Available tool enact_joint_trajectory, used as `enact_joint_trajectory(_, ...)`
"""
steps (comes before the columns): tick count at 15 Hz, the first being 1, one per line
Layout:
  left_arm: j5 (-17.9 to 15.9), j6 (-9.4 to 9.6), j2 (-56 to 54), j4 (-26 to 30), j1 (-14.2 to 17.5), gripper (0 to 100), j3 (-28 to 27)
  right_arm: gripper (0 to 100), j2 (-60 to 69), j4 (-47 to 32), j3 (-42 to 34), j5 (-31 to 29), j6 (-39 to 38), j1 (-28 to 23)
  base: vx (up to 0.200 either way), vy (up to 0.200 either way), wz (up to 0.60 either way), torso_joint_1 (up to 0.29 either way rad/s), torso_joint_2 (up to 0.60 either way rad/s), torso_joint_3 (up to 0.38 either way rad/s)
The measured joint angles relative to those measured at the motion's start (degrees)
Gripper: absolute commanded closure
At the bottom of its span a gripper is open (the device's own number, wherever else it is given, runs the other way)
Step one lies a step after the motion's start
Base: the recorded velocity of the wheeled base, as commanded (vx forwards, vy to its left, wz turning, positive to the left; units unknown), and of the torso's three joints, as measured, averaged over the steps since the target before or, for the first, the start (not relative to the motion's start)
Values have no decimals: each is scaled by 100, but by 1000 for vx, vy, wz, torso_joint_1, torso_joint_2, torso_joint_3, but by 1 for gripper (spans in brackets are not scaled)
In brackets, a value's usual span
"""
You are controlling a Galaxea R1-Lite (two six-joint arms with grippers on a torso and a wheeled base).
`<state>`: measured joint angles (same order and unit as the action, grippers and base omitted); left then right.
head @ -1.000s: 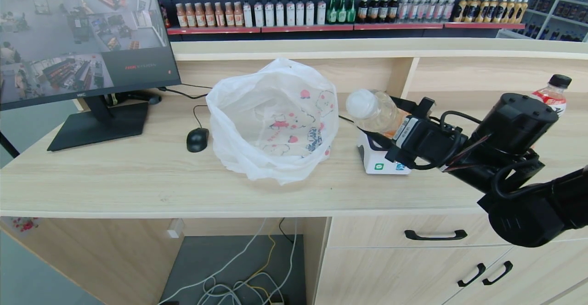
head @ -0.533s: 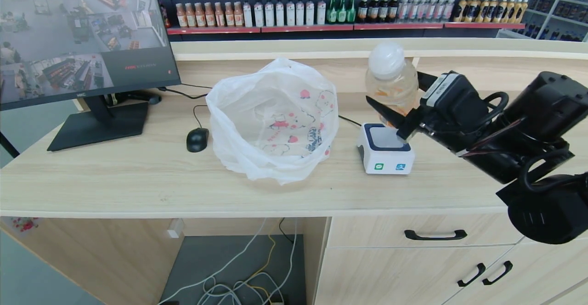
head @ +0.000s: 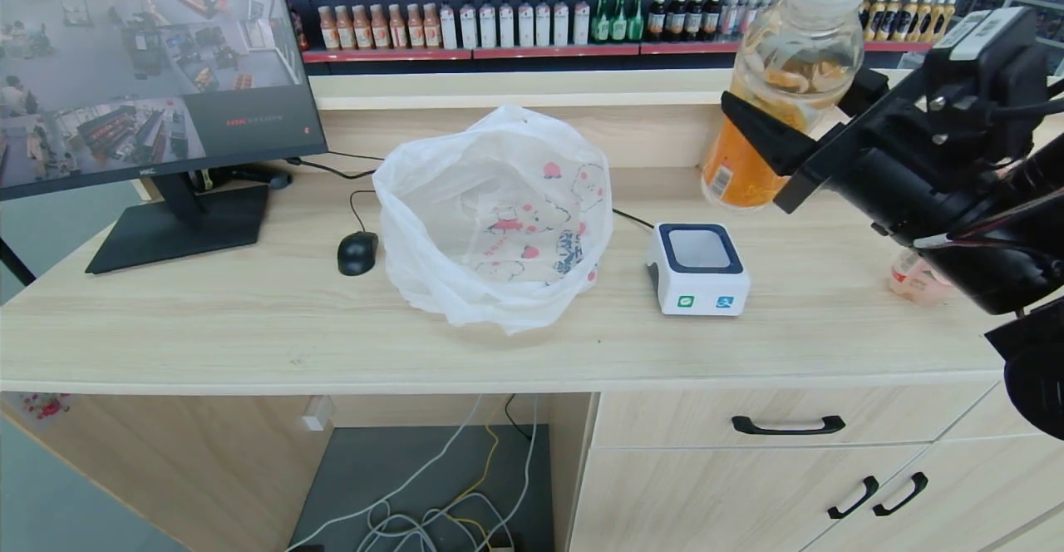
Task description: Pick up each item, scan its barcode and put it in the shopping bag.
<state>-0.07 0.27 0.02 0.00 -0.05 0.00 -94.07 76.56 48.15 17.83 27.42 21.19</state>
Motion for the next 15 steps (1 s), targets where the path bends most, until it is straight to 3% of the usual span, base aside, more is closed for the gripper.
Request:
enact_joint_trajectory(3,0,5,0,0,2,0,0,100,107,631,-317,-279,-818,-188,0,0,0,0,0,0)
enact_joint_trajectory(6,0,-5,0,0,0,0,0,100,161,1075,-979,-1262,-1792,-308,0,0,0,0,0,0)
enact_joint_trajectory(10,2,-5,0,0,2,0,0,100,161,1123,-1147,-1890,-2263,-328,0,0,0,0,0,0)
enact_joint_trajectory(13,2,-2,0,0,2,0,0,100,-2,1176,-1037,-1975,-2354,-335,0,0,0,0,0,0)
enact_joint_trajectory(15,0,-16,0,0,5,0,0,100,-72,1209,-1036,-1980,-2397,-358,0,200,0,-2,7,2)
